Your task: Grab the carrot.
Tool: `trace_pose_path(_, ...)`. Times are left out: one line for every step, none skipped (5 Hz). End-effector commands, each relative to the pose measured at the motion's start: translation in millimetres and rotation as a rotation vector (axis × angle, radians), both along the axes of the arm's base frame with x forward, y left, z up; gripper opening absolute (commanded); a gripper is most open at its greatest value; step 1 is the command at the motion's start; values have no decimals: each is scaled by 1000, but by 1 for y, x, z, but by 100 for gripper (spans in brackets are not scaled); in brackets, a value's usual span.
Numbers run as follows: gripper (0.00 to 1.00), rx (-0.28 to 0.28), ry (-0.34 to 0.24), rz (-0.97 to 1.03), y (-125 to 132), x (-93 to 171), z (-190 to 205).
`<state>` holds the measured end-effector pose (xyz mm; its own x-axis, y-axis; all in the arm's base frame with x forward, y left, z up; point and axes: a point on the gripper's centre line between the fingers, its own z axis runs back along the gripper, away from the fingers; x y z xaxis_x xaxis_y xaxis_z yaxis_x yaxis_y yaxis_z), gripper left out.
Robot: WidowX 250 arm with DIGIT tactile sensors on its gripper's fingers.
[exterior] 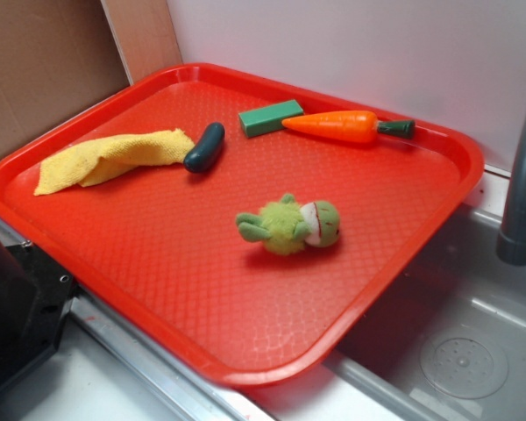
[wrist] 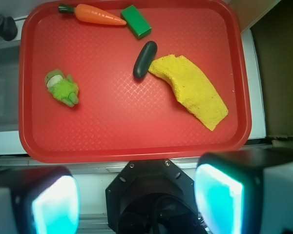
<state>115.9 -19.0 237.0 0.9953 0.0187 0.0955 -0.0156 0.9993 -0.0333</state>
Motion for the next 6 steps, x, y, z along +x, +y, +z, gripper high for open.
trace_pose_path(100,0,0,0,0,0,0)
trace_pose_path(100,20,-11,2,5,21,-14)
trace_pose_path(100,26,-11,-67,12,50,-35)
trace_pose_path(100,46,-16,-106,17,84,-56)
trace_pose_path(100,122,-109,-307,7,113,-71)
trace_pose_path(100,88,-211,-530,-3,131,-89)
